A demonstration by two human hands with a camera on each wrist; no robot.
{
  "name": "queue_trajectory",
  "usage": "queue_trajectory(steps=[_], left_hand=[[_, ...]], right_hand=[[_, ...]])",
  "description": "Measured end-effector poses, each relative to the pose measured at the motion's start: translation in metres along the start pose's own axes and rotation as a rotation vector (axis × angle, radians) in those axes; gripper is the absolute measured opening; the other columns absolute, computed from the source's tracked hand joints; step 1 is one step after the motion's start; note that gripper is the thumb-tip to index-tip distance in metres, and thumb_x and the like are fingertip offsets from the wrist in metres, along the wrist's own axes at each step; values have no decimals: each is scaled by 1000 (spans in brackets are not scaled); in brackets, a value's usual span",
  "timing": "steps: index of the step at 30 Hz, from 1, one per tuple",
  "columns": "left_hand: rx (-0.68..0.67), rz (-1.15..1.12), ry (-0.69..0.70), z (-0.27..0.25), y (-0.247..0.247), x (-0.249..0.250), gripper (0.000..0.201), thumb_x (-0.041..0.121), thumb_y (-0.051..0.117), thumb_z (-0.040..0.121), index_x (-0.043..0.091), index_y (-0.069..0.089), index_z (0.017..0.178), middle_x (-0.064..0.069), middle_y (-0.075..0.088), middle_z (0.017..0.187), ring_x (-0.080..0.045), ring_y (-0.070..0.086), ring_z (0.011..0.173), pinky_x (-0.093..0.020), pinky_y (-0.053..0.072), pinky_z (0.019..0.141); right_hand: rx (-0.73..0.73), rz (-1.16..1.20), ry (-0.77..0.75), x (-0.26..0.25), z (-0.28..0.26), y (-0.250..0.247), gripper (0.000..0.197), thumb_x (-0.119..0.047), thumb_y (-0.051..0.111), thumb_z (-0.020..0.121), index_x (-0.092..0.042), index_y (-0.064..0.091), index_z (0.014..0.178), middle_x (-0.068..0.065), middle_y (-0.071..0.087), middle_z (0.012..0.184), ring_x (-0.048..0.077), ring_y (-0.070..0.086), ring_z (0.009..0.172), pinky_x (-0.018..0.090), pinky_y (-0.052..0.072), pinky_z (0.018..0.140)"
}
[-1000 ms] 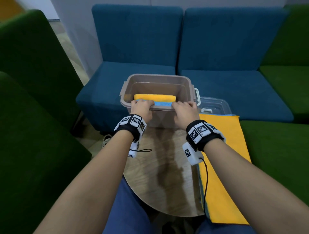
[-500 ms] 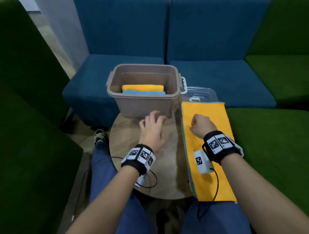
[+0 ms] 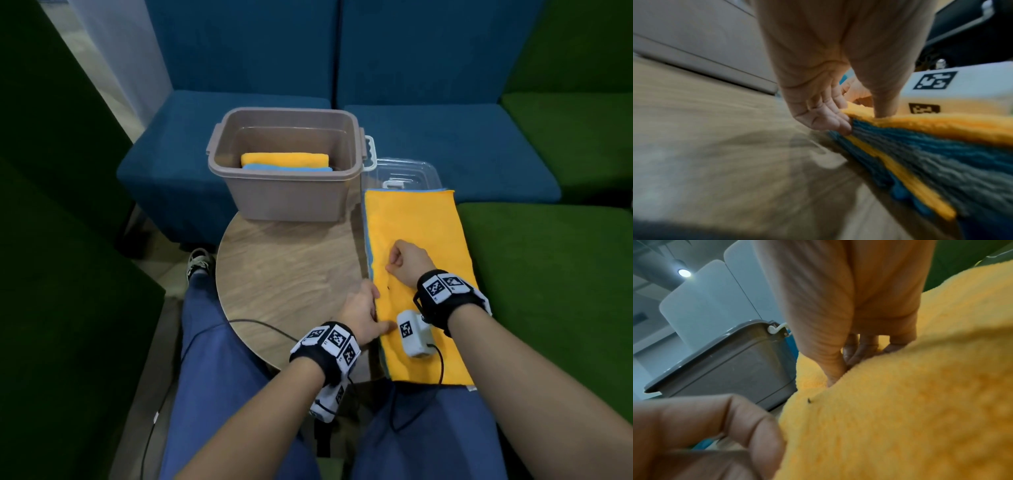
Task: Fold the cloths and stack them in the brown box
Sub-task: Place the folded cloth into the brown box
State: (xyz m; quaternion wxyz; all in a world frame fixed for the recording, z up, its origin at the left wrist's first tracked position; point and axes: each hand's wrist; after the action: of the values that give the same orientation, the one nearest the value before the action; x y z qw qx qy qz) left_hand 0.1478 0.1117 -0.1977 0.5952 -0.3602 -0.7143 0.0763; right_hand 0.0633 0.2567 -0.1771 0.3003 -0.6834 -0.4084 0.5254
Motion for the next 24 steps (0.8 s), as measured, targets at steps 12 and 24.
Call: queue_trajectory(steps=[12,24], left_hand=[[46,55,-3,-6,3,8,35,22,76,77,12,46,92,-7,57,88,-23,54,77,-39,47,67],[199,87,240,-14,2,16,23,11,58,87,15,38,78,-1,42,81,-22,43,71,-42,43,62]], right_hand=[[-4,2,-66,3,-5,4,22,-2,60,89,-12,46,103,6,48,90,25,51,78,32,37,67],[136,-268,-380,3,-25,-11,27,-6,59,91,-22,62,112,2,45,120,26,59,78,37,47,65]])
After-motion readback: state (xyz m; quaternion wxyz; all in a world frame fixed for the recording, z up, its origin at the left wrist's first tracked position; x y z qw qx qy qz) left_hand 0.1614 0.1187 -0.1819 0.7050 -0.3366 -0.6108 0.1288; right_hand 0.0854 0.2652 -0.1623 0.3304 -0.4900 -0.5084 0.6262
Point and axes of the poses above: each hand's wrist, its own z-axis towards the middle knuckle, its own y-axis out of the palm, x = y × z
